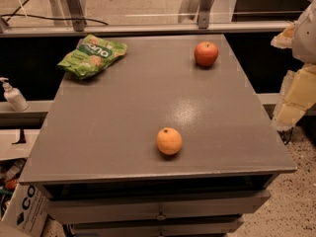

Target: Pick apple

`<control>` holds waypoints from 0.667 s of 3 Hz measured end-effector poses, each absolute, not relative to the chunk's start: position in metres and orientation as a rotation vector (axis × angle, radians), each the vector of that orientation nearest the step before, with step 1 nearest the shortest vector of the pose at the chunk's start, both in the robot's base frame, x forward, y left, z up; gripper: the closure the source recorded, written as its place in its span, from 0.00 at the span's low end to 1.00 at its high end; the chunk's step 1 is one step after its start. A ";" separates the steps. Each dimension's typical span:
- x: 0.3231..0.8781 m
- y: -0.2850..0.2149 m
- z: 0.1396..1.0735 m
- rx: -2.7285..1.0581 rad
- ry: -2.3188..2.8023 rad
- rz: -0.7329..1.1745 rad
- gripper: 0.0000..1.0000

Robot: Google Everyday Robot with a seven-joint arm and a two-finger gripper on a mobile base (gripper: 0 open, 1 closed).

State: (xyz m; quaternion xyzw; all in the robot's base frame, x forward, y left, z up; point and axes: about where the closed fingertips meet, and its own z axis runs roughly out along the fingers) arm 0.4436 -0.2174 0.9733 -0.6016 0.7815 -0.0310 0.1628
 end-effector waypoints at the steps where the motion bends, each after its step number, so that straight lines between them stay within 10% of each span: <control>1: 0.485 -0.222 0.949 -1.652 2.214 -0.005 0.00; 2: 0.515 -0.220 0.930 -1.607 2.204 0.076 0.00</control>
Offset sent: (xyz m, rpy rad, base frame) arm 0.1089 -0.0034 -0.0668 0.2401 0.0230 -0.0470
